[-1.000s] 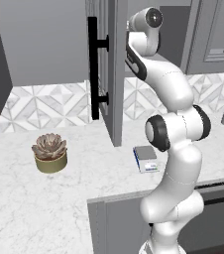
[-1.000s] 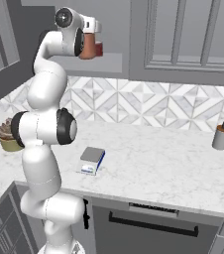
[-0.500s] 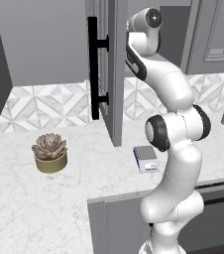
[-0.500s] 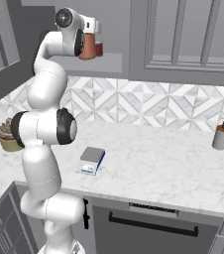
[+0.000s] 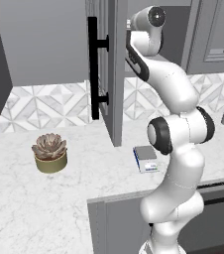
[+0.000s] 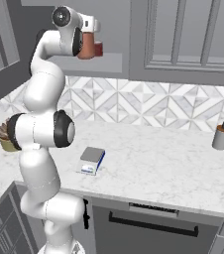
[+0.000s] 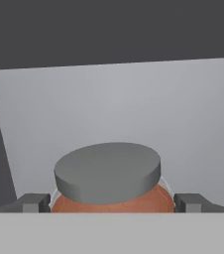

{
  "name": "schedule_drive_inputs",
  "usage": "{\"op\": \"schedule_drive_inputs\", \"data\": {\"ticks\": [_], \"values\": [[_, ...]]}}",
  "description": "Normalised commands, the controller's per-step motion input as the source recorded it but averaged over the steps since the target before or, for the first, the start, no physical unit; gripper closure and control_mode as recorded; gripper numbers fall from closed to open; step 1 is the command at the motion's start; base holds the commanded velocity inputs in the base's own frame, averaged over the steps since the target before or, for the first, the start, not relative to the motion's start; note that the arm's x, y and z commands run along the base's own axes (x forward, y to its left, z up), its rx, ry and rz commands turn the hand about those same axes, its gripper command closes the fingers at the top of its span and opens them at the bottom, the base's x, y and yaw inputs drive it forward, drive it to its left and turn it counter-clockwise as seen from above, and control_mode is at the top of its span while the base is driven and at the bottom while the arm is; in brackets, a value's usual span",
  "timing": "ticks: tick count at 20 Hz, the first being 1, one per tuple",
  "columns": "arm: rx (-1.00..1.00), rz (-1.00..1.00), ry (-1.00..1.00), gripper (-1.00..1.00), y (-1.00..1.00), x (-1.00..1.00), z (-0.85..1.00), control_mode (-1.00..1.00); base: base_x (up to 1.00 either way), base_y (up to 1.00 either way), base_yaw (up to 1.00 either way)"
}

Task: Pick the honey bottle and place it on the digital scale for weighing, and close the cabinet.

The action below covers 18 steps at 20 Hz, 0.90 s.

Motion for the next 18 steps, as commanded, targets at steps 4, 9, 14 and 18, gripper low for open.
{"op": "schedule_drive_inputs", "data": {"ticks": [4,9,14,18], "values": [[0.0,0.0,-0.13,1.0,-0.01,-0.52,0.0,-1.0,0.0,0.0,0.0],[0.0,0.0,-0.13,1.0,0.0,-0.55,0.0,-1.0,0.0,0.0,0.0],[0.0,0.0,-0.09,1.0,-0.06,-0.64,0.0,-1.0,0.0,0.0,0.0],[0.0,0.0,0.0,1.0,-0.26,-0.55,0.11,-1.0,0.0,0.0,0.0]]}}
